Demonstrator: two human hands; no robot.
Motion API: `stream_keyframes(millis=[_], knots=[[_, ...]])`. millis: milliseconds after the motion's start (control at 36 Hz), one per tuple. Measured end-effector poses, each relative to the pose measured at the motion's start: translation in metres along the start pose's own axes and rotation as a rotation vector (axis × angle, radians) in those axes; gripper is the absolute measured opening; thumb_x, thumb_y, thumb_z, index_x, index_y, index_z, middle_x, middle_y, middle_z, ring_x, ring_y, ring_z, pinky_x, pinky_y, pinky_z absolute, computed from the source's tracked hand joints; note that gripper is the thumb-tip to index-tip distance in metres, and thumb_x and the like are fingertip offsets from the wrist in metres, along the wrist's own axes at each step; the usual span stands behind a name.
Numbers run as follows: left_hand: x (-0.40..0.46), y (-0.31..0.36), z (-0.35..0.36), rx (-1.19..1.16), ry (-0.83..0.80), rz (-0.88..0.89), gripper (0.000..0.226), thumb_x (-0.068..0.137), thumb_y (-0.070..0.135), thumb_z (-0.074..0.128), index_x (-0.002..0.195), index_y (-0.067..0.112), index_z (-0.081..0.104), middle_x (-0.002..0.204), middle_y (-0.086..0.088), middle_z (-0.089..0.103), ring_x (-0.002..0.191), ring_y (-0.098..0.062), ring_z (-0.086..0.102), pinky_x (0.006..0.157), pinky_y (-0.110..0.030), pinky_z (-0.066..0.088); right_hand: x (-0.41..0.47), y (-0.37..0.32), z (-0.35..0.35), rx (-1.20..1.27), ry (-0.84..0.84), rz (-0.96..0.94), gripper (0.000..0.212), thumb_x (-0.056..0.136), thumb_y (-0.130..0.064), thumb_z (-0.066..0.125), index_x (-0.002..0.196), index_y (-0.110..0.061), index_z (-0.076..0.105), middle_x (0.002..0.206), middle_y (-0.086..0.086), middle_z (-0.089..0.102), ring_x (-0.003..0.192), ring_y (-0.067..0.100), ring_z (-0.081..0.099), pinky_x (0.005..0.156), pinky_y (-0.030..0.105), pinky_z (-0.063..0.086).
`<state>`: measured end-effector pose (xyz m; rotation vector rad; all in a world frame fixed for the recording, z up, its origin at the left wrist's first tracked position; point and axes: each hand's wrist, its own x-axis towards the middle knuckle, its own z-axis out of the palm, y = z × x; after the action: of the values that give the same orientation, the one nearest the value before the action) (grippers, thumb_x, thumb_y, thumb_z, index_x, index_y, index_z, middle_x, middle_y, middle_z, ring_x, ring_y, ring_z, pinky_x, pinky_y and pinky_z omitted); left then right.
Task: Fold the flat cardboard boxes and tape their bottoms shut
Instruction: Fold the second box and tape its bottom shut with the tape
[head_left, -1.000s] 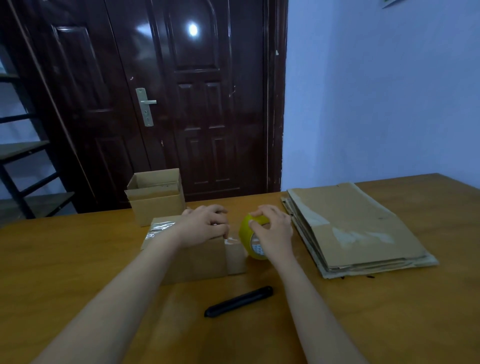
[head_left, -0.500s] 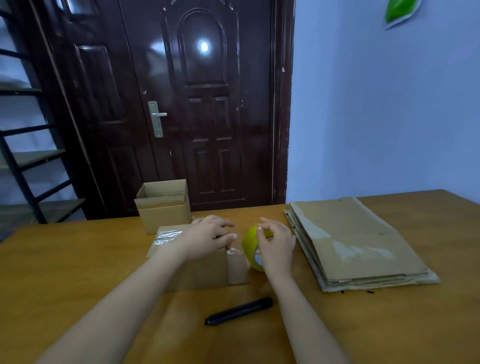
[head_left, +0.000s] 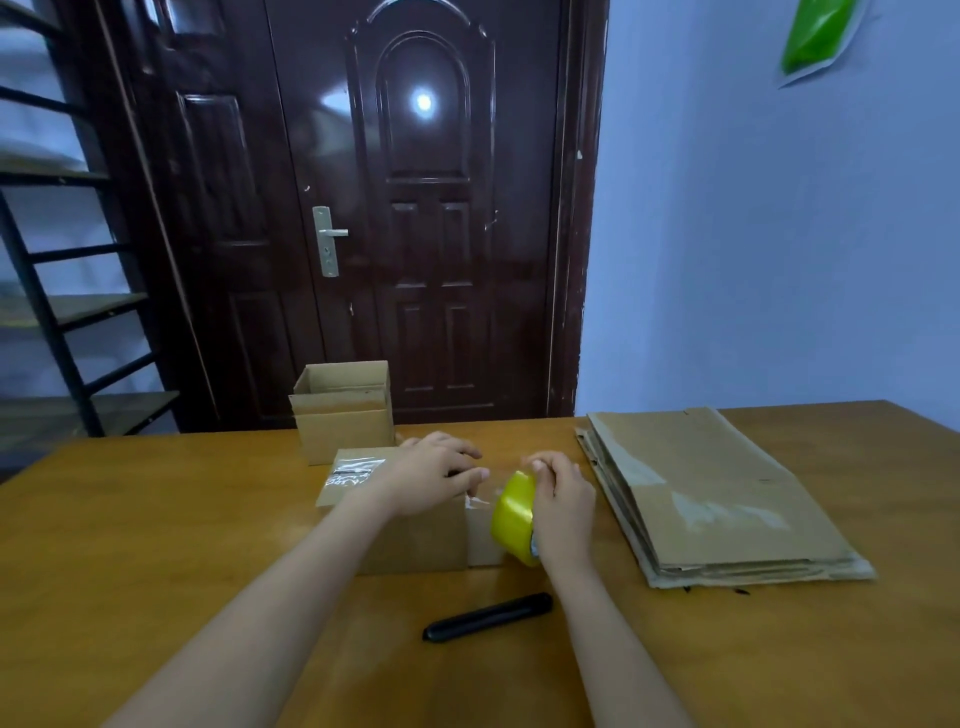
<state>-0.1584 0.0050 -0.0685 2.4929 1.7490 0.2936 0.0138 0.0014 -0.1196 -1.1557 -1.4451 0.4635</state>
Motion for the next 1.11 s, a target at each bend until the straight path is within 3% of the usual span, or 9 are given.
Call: stream_keyframes(millis=[111,167,306,389,556,639,722,833,1111], knots=[[-0.001,0.0,0.0,0.0,0.005,0.001,0.041,0.097,0.05,0.037,0.094,0.027,0.072,0.137,0.015,0.049,0.131,-0.009,0.033,0.104,-0.041,0.026,0.008,-0.002,-0.014,0.097,-0.097,0.118,0.023,0.096,-0.012,0.048,0.083,-0.022,0.063,0.087,-0.009,0.064,0.088,0.006,0.056,0.077,0.027,0.042],[-0.001,0.001,0.0,-0.004,0.011,0.002,0.04,0.097,0.049,0.038,0.093,0.028,0.071,0.136,0.015,0.049,0.131,-0.009,0.033,0.103,-0.041,0.026,0.015,0.001,-0.027,0.137,-0.153,0.115,0.023,0.095,-0.009,0.048,0.079,-0.02,0.062,0.087,-0.009,0.066,0.083,0.002,0.056,0.072,0.026,0.041],[-0.002,0.0,-0.001,-0.014,0.016,0.008,0.04,0.098,0.047,0.038,0.096,0.026,0.072,0.137,0.014,0.049,0.132,-0.01,0.033,0.106,-0.042,0.025,0.029,0.009,-0.055,0.204,-0.305,0.053,0.028,0.093,0.0,0.048,0.073,-0.017,0.058,0.087,0.001,0.071,0.091,0.02,0.062,0.082,0.035,0.047],[-0.002,0.002,-0.002,-0.028,0.022,0.005,0.039,0.098,0.046,0.038,0.098,0.026,0.072,0.137,0.014,0.049,0.132,-0.009,0.032,0.106,-0.041,0.023,0.031,0.002,-0.067,0.1,-0.455,-0.026,0.029,0.092,0.001,0.05,0.073,-0.018,0.062,0.087,-0.001,0.071,0.091,0.014,0.062,0.081,0.031,0.045],[-0.002,0.002,-0.001,-0.026,0.025,0.006,0.036,0.098,0.046,0.039,0.094,0.029,0.071,0.135,0.015,0.05,0.132,-0.009,0.033,0.105,-0.041,0.024,0.011,-0.03,-0.055,-0.201,-0.952,-0.091,0.026,0.092,-0.013,0.056,0.073,-0.03,0.062,0.086,-0.011,0.066,0.089,0.004,0.059,0.09,0.03,0.045],[-0.002,0.002,-0.001,-0.03,0.032,0.006,0.036,0.098,0.046,0.04,0.095,0.028,0.071,0.134,0.015,0.051,0.131,-0.01,0.034,0.105,-0.041,0.024,-0.005,-0.038,-0.031,-0.344,-1.065,-0.15,0.019,0.092,-0.016,0.054,0.079,-0.026,0.063,0.085,-0.01,0.062,0.087,0.004,0.056,0.086,0.027,0.043],[-0.004,0.003,-0.001,-0.031,0.035,0.01,0.035,0.098,0.046,0.039,0.094,0.03,0.07,0.134,0.014,0.051,0.132,-0.01,0.033,0.106,-0.042,0.023,-0.02,-0.033,-0.014,-0.436,-1.105,-0.2,0.019,0.091,-0.013,0.051,0.086,-0.021,0.067,0.09,-0.005,0.065,0.094,0.015,0.058,0.091,0.031,0.043],[-0.005,0.003,0.0,-0.021,0.049,0.025,0.035,0.098,0.046,0.039,0.094,0.031,0.07,0.134,0.014,0.051,0.131,-0.01,0.034,0.107,-0.043,0.024,-0.029,-0.025,-0.003,-0.492,-1.014,-0.301,0.019,0.091,-0.02,0.051,0.087,-0.021,0.069,0.089,-0.006,0.067,0.092,0.015,0.055,0.113,0.037,0.018],[-0.006,0.003,-0.004,-0.047,0.006,0.033,0.035,0.099,0.045,0.038,0.109,0.03,0.068,0.141,0.01,0.048,0.136,-0.012,0.031,0.11,-0.044,0.02,-0.03,-0.031,-0.004,-0.466,-1.038,-0.248,0.025,0.094,-0.037,0.05,0.089,-0.02,0.068,0.087,-0.001,0.065,0.091,0.016,0.054,0.105,0.039,0.027]])
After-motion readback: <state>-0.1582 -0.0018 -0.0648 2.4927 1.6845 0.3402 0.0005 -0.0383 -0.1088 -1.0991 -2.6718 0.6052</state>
